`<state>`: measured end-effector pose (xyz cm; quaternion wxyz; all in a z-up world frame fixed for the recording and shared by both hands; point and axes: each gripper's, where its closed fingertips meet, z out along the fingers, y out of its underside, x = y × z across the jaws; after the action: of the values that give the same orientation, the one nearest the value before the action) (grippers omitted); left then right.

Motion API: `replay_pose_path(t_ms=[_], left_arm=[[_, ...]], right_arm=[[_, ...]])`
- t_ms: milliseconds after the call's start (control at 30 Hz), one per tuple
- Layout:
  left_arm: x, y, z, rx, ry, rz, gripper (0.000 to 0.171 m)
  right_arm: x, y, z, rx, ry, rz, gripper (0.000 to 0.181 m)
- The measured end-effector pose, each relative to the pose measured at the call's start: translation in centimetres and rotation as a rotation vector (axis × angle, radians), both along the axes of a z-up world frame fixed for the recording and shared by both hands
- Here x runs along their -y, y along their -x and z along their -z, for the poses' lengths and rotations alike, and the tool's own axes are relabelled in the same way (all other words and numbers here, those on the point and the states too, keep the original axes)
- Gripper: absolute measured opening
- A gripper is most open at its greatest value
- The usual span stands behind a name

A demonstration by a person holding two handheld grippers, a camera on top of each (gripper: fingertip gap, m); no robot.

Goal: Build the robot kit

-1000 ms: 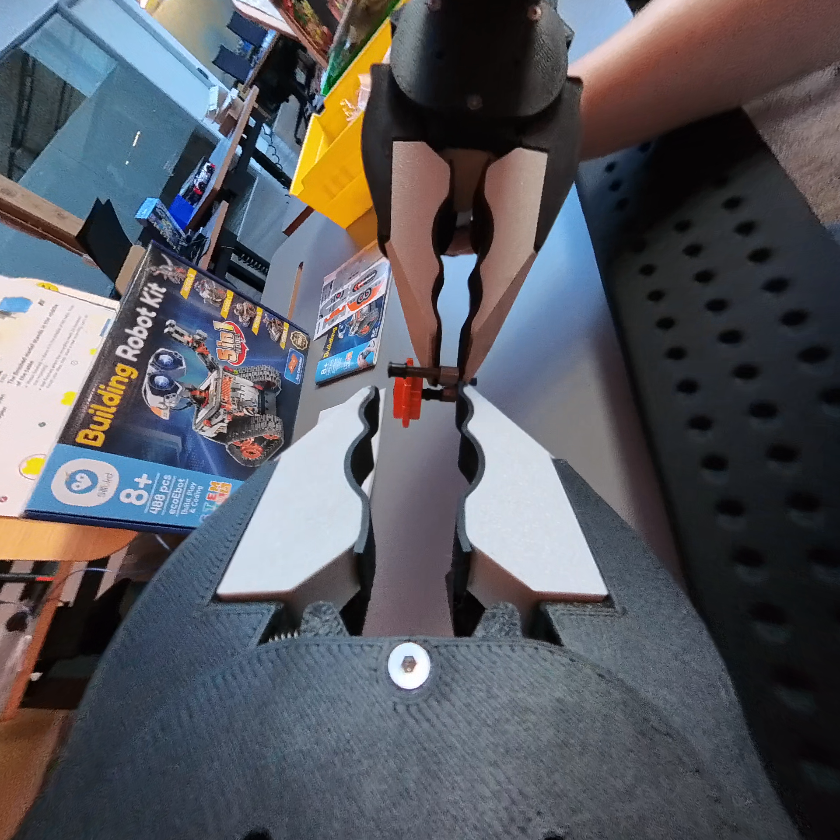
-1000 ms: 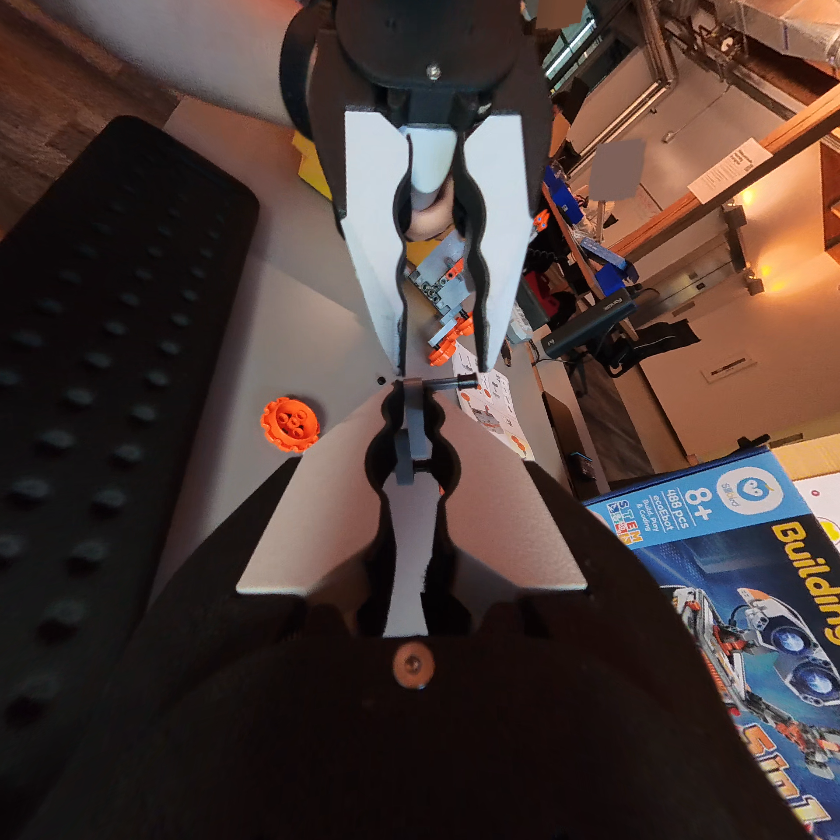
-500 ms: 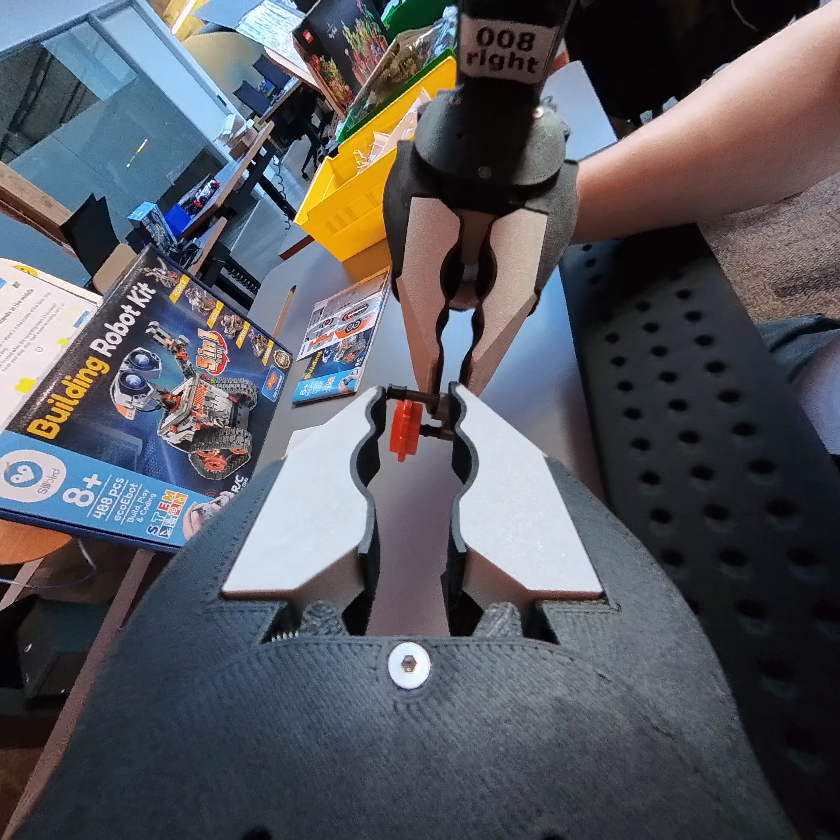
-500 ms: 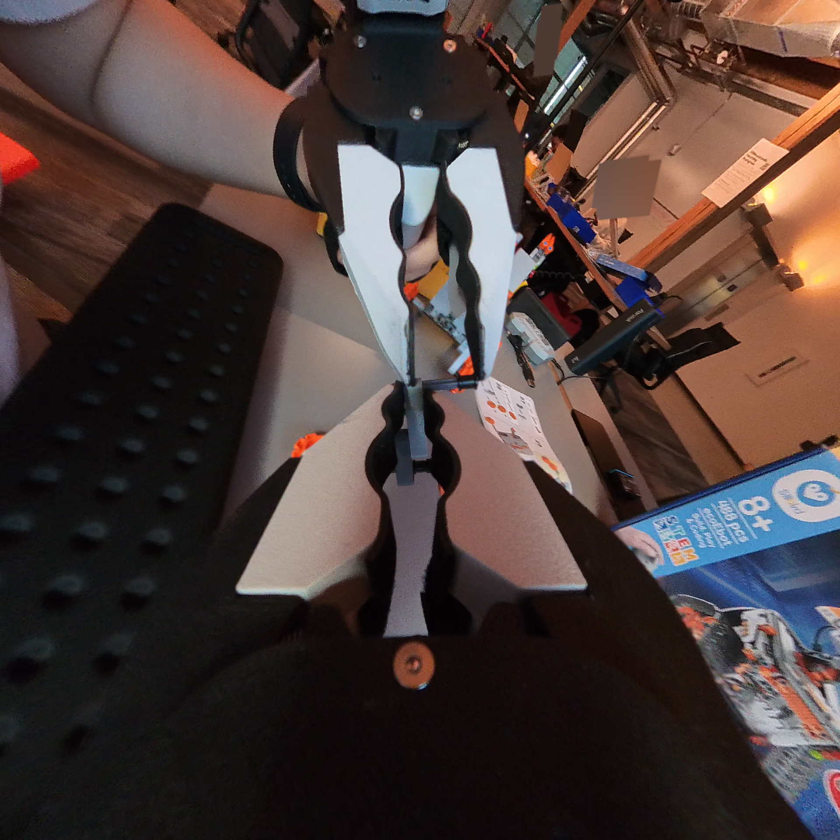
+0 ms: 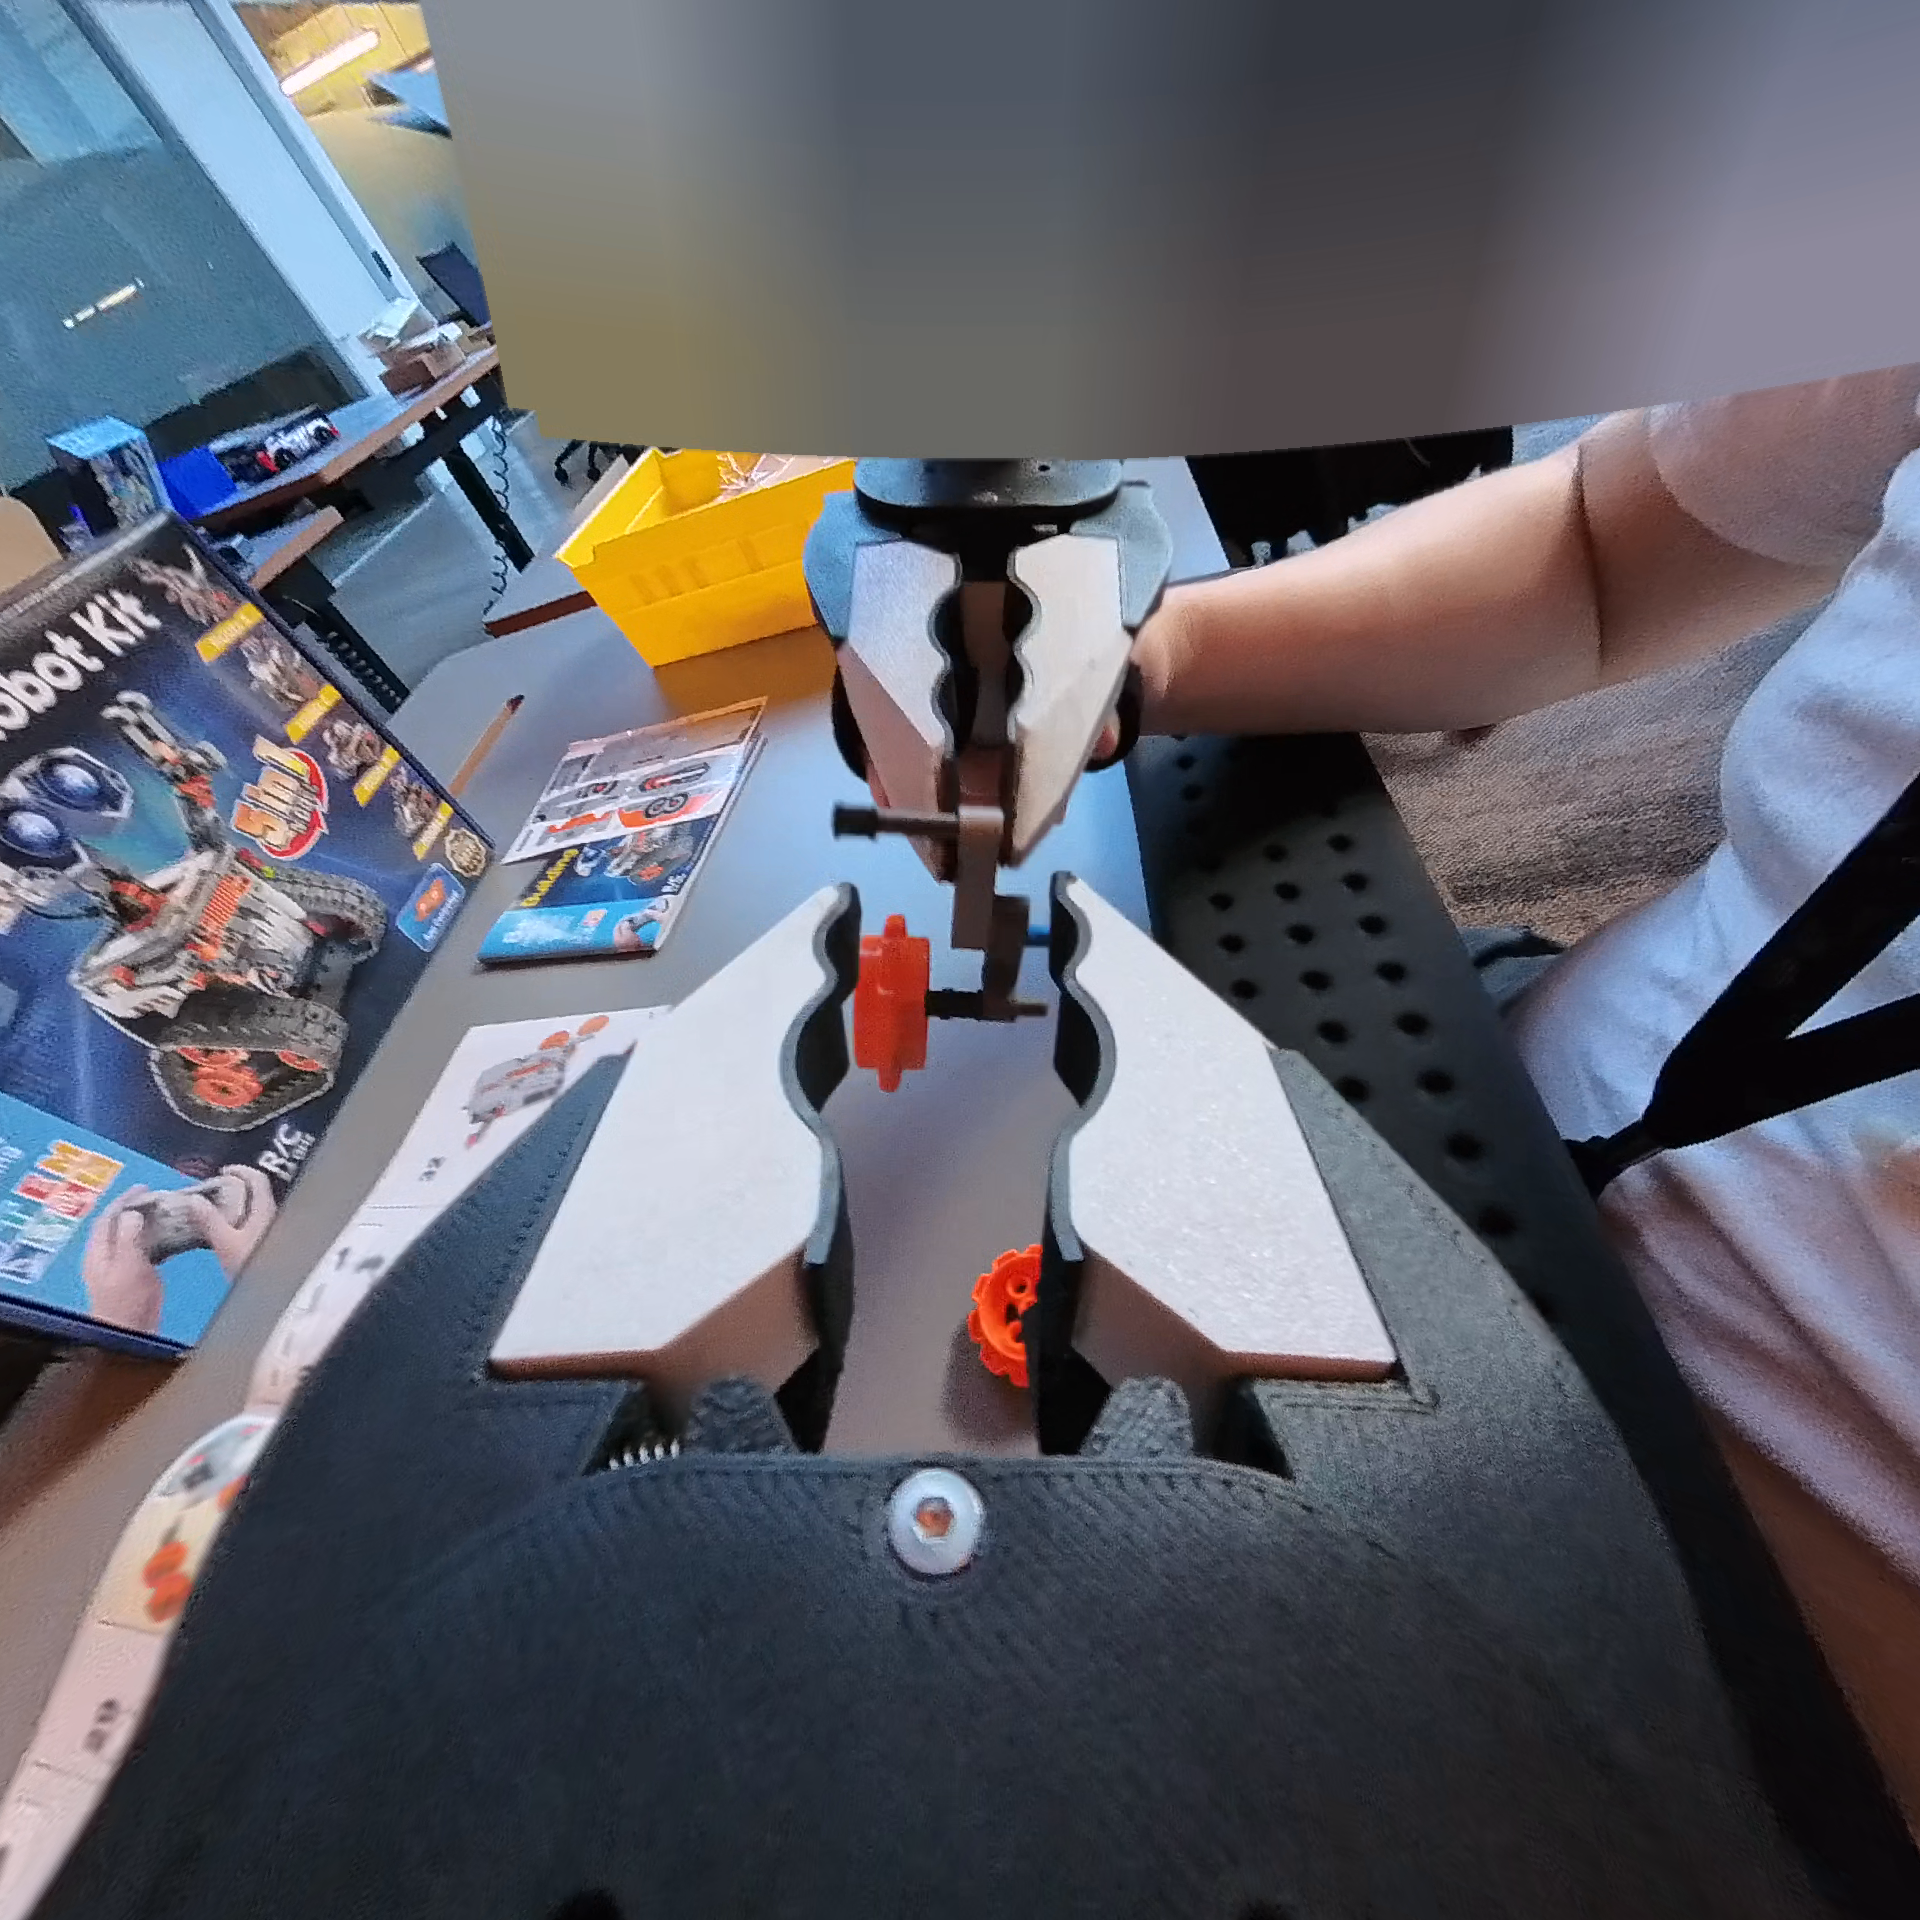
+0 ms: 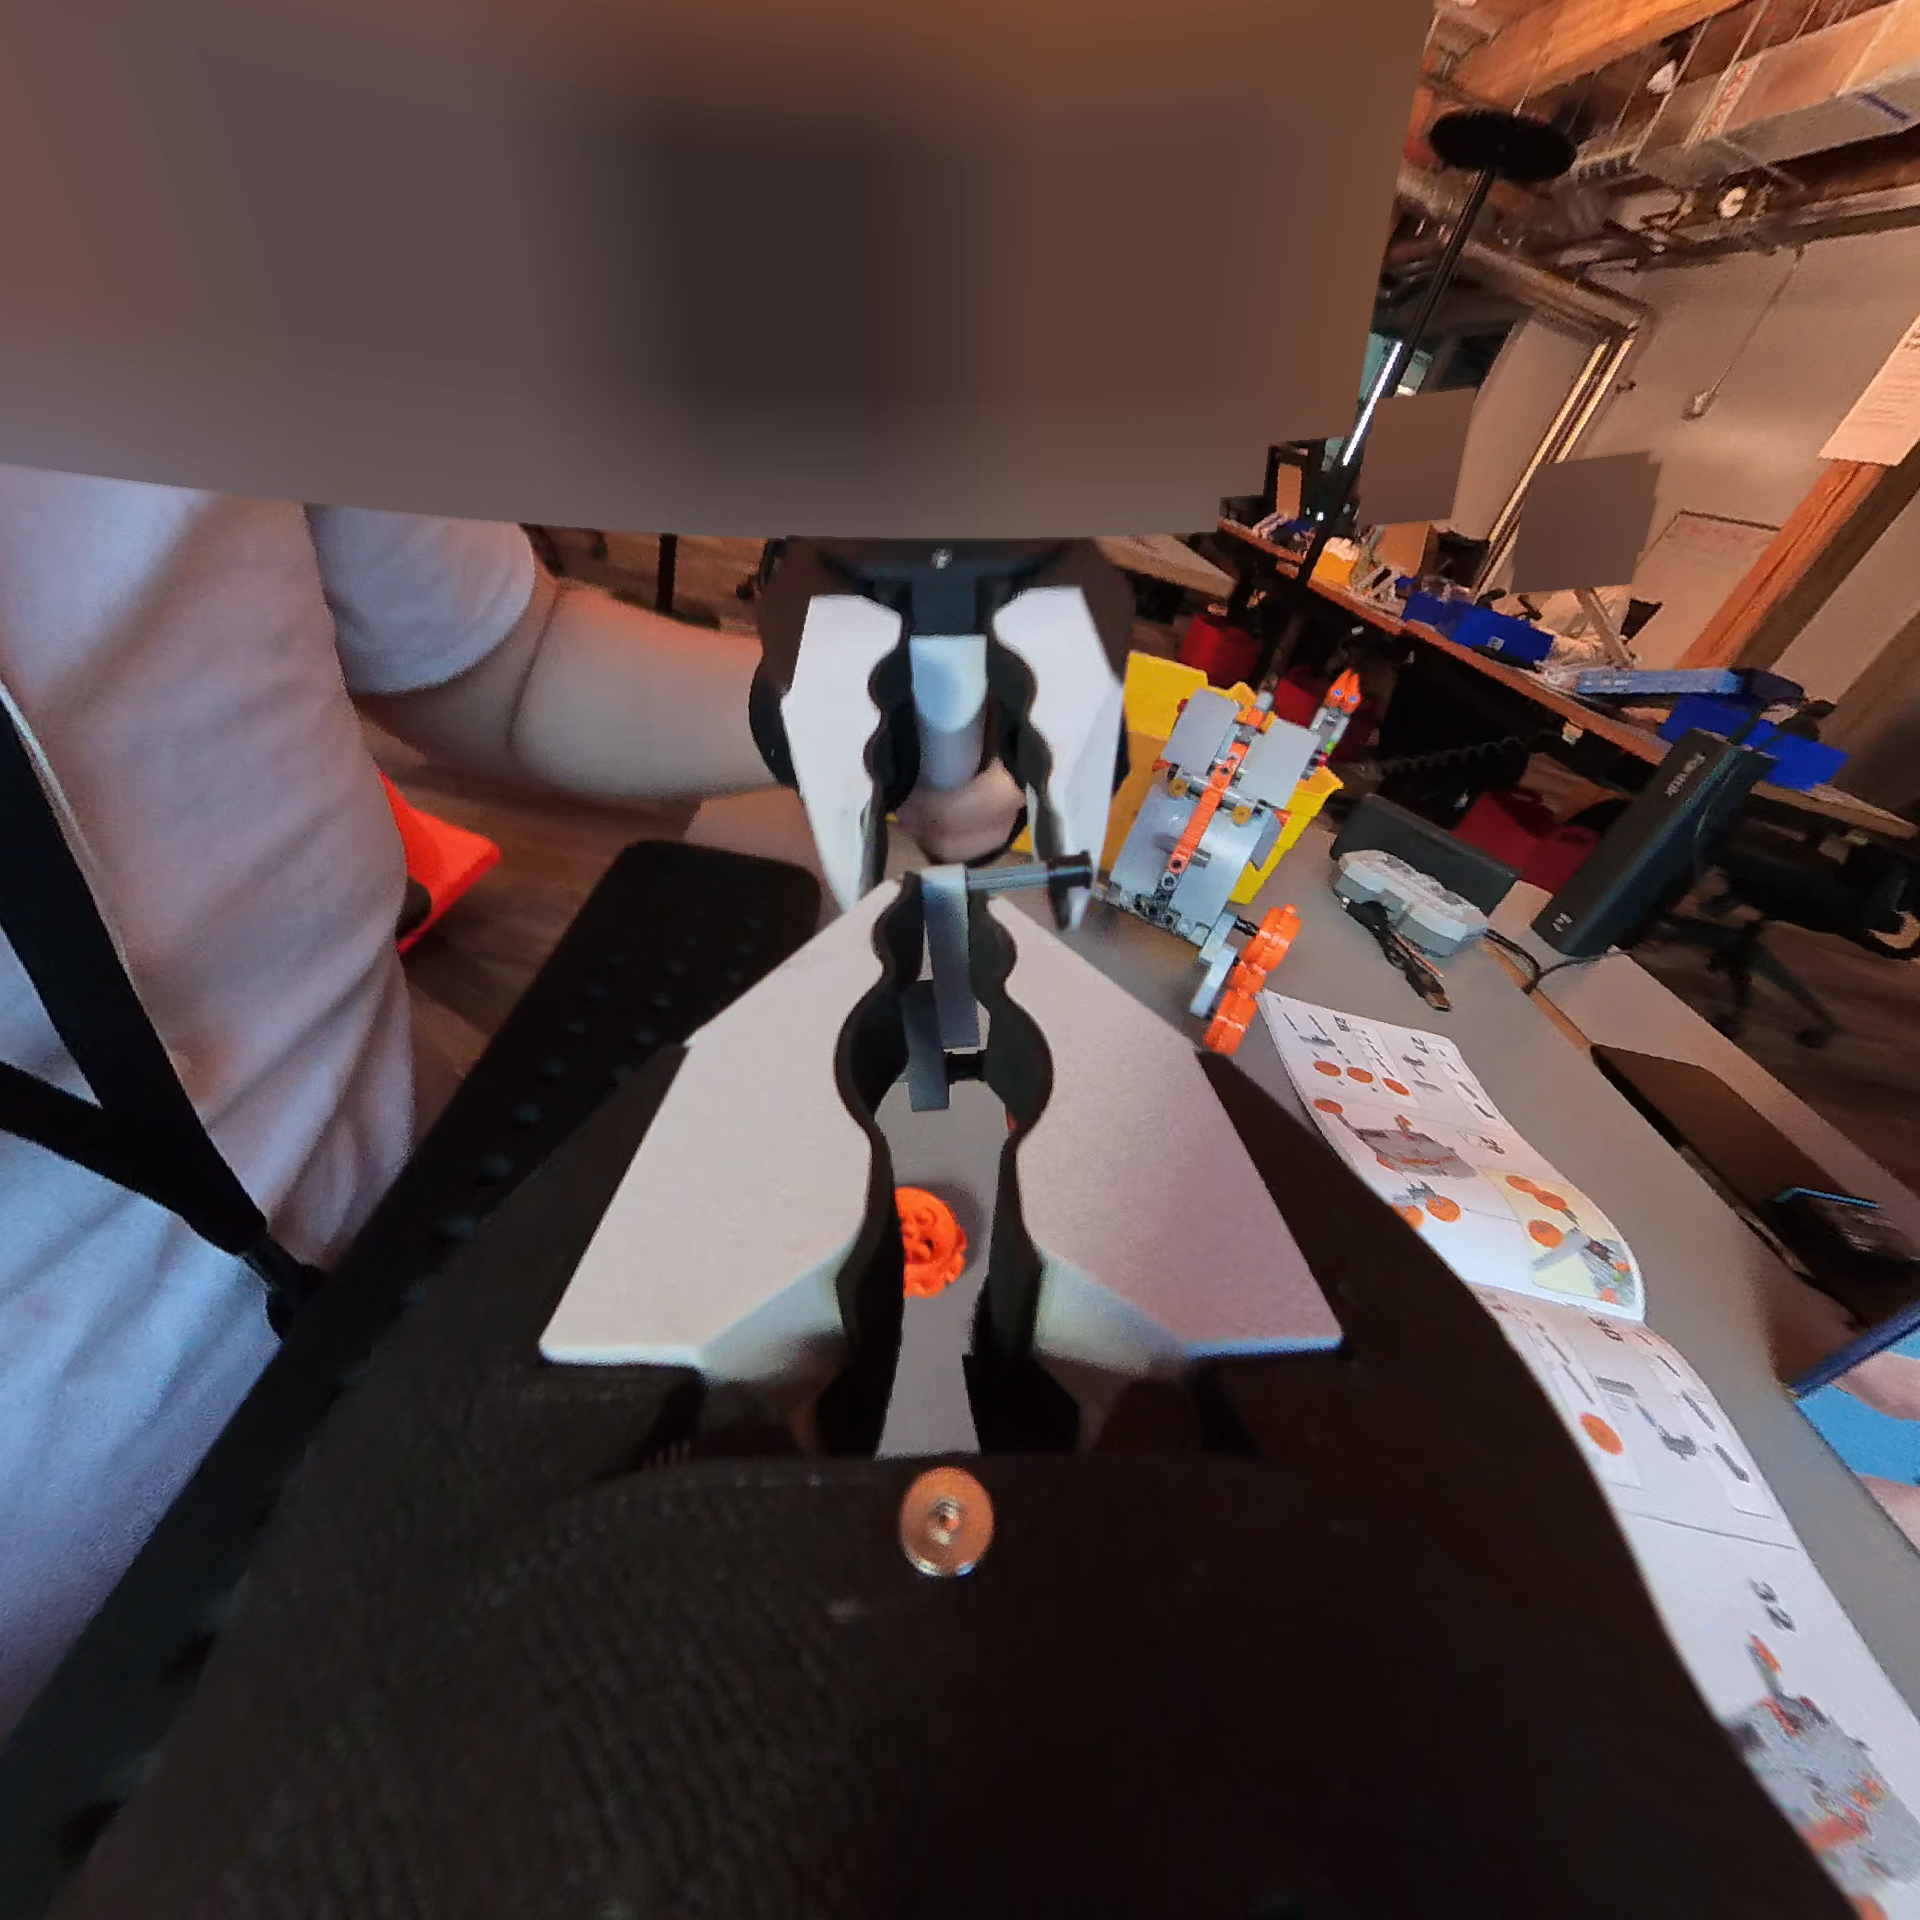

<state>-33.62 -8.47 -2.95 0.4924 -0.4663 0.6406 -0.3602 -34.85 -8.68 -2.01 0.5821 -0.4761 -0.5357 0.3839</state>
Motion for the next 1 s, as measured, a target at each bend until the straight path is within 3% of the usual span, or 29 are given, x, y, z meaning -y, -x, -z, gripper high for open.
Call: replay_pose_path(t_ms=[167, 300, 433, 567, 733, 800, 867, 1000], left_arm=[[-0.5, -1.2, 0.9, 0.053, 0.024, -0.086, 0.030], [-0.7, -0.8, 0.6, 0.079, -0.022, -0.128, 0.030], [0.0, 0.2, -0.6, 0.131, 0.023, -0.080, 0.034], [0.3, 1.1, -3.3, 0.278, 0.253, 0.025, 0.035], [0.7, 0.8, -3.5, 0.303, 0.174, 0.001, 0.052], [0.7, 0.5, -3.6, 0.313, 0.182, -0.025, 0.046], [-0.1, 0.2, -3.6, 0.326, 0.274, -0.079, 0.027], [0.1, 0.4, -4.6, 0.399, 0.534, 0.020, 0.011]], right_arm=[[-0.1, 0.2, -0.4, -0.041, 0.020, 0.001, 0.007], [-0.4, 0.1, 0.4, 0.033, -0.092, 0.069, 0.007], [0.1, 0.2, 0.2, 0.062, -0.179, 0.083, 0.006], [0.1, 0.3, -0.2, 0.048, -0.175, 0.094, 0.006], [0.4, 0.3, -0.5, 0.062, -0.272, 0.144, 0.007], [0.2, 0.4, -0.6, 0.090, -0.354, 0.201, 0.008], [-0.3, 0.3, -0.7, 0.128, -0.467, 0.283, 0.007], [-0.8, 0.4, -0.4, 0.208, -0.642, 0.384, 0.007]])
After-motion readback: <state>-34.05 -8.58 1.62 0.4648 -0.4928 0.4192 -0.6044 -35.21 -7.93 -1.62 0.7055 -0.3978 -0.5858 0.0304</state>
